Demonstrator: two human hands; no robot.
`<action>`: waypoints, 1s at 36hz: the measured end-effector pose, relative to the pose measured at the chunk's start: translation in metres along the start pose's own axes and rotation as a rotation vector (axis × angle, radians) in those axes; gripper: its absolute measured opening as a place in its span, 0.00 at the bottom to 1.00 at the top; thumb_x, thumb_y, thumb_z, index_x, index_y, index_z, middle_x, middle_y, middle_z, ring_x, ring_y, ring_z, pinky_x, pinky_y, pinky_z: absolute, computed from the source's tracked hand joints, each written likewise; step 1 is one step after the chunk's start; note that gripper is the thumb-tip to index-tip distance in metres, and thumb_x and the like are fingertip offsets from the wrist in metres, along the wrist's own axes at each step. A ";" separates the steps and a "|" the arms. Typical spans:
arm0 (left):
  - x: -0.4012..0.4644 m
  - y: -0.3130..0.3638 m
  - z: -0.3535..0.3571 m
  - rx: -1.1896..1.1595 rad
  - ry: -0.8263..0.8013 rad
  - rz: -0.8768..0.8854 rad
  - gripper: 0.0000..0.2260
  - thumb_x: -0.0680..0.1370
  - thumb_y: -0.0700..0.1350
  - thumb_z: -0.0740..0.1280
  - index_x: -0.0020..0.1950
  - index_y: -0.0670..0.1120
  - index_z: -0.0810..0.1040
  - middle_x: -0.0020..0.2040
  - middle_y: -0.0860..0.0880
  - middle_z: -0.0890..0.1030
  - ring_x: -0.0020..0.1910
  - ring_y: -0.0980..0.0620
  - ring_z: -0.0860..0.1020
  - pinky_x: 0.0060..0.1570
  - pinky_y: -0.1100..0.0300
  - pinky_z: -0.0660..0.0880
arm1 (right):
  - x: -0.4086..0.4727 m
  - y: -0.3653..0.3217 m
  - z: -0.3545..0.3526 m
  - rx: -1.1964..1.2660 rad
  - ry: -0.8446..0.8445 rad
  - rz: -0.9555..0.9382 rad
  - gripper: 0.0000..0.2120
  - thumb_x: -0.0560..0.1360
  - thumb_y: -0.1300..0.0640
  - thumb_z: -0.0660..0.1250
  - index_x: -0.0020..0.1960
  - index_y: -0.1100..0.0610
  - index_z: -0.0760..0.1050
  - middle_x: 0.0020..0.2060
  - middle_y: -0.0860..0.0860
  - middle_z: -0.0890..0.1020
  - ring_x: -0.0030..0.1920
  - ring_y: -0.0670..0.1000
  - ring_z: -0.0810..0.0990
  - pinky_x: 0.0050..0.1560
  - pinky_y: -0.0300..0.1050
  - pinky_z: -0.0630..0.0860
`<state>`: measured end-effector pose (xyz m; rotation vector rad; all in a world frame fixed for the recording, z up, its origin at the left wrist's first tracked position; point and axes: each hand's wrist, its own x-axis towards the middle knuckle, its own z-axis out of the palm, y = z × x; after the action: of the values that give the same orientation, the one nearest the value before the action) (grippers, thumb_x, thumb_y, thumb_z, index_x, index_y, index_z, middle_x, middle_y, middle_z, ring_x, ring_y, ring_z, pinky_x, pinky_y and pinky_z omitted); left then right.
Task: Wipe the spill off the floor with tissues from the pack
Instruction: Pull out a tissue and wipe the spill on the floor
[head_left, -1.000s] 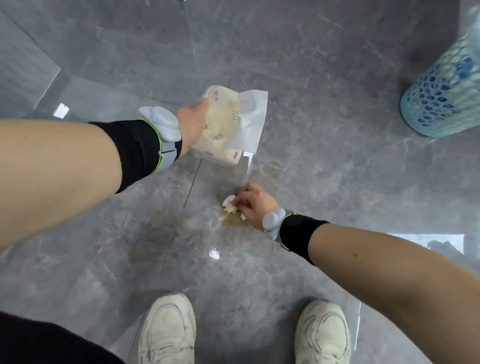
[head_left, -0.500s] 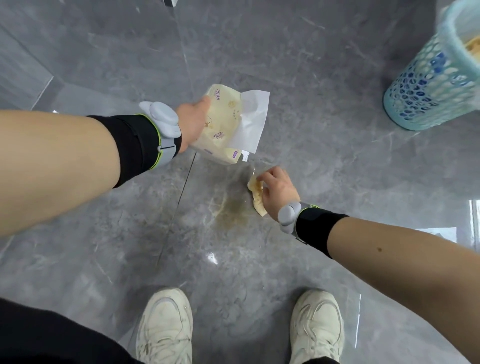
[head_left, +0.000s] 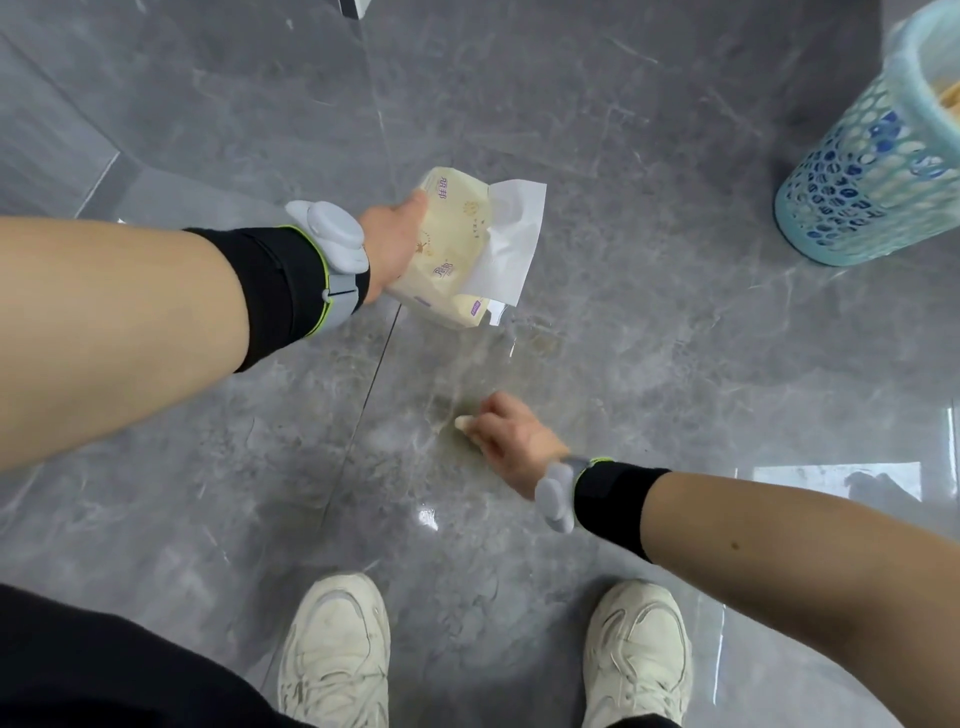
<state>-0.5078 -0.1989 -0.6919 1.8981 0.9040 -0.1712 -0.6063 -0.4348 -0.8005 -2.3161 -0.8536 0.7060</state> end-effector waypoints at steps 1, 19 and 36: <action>0.001 0.000 0.001 -0.002 -0.002 0.000 0.23 0.77 0.64 0.56 0.48 0.46 0.78 0.47 0.47 0.81 0.51 0.41 0.81 0.55 0.51 0.76 | -0.004 -0.005 0.013 -0.004 -0.045 -0.002 0.06 0.77 0.53 0.66 0.52 0.51 0.79 0.48 0.50 0.75 0.45 0.48 0.73 0.47 0.42 0.71; 0.010 -0.011 0.002 0.007 0.004 0.009 0.20 0.77 0.63 0.59 0.44 0.48 0.77 0.42 0.49 0.79 0.44 0.44 0.78 0.48 0.54 0.75 | 0.047 0.043 -0.025 -0.297 0.218 0.141 0.08 0.77 0.50 0.66 0.49 0.54 0.77 0.52 0.58 0.77 0.52 0.57 0.76 0.51 0.49 0.71; 0.010 -0.020 -0.013 -0.008 0.013 0.008 0.20 0.79 0.62 0.58 0.49 0.48 0.79 0.44 0.49 0.81 0.44 0.45 0.79 0.45 0.57 0.74 | 0.084 -0.006 0.013 -0.255 0.195 0.045 0.09 0.76 0.47 0.64 0.41 0.50 0.70 0.45 0.51 0.75 0.43 0.51 0.73 0.41 0.41 0.66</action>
<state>-0.5175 -0.1785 -0.7043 1.8972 0.9041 -0.1501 -0.5615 -0.3678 -0.8291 -2.5867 -0.8447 0.3980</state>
